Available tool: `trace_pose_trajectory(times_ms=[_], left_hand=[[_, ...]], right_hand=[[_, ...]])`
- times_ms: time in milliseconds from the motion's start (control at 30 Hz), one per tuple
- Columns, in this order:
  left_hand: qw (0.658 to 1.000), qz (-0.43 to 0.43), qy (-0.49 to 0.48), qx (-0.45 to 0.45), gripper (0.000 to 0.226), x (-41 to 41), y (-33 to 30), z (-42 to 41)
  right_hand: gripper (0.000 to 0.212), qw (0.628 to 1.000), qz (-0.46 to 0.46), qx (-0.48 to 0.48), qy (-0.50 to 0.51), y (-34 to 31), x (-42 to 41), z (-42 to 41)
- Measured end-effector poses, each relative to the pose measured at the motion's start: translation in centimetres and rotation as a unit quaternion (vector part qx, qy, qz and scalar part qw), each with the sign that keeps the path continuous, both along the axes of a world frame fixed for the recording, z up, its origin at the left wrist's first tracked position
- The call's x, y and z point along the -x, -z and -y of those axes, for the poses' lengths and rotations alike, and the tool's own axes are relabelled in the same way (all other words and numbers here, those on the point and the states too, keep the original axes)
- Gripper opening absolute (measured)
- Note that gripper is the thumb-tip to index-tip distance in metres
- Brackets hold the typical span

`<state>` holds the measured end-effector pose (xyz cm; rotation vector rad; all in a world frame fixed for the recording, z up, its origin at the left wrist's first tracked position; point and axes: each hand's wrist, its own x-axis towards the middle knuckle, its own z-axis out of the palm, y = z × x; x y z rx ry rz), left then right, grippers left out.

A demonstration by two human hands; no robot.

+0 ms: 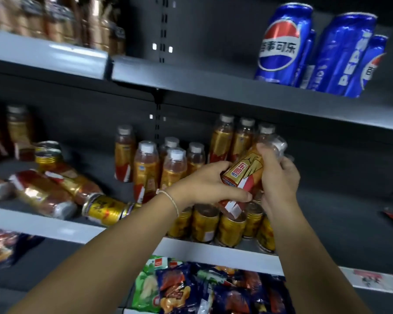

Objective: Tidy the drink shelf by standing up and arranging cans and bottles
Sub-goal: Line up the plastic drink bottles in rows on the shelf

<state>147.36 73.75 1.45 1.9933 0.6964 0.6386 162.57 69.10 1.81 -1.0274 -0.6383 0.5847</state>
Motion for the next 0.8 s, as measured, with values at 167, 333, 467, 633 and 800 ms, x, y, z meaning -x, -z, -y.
trace_pose_trajectory(times_ms=[167,333,467,633,800], left_hand=[[0.995,0.028,-0.012,0.096,0.056,9.3,0.1,-0.5],[0.984,0.069,-0.041,0.157,0.050,18.5,0.9,-0.5],[0.979,0.070,-0.091,0.166,0.048,26.2,1.7,-0.4],[0.973,0.063,-0.157,0.158,0.053,35.2,2.1,-0.8],[0.959,0.101,-0.205,0.168,0.033,42.1,2.8,-1.5]], right_hand=[[0.051,0.996,0.029,0.069,-0.050,0.8,7.9,-1.7],[0.047,0.988,0.042,0.105,-0.104,1.5,16.7,-3.8],[0.056,0.977,0.050,0.120,-0.168,2.1,24.3,-5.6],[0.061,0.957,0.084,0.141,-0.241,2.5,32.8,-7.9],[0.052,0.933,0.125,0.173,-0.288,2.3,39.5,-10.8]])
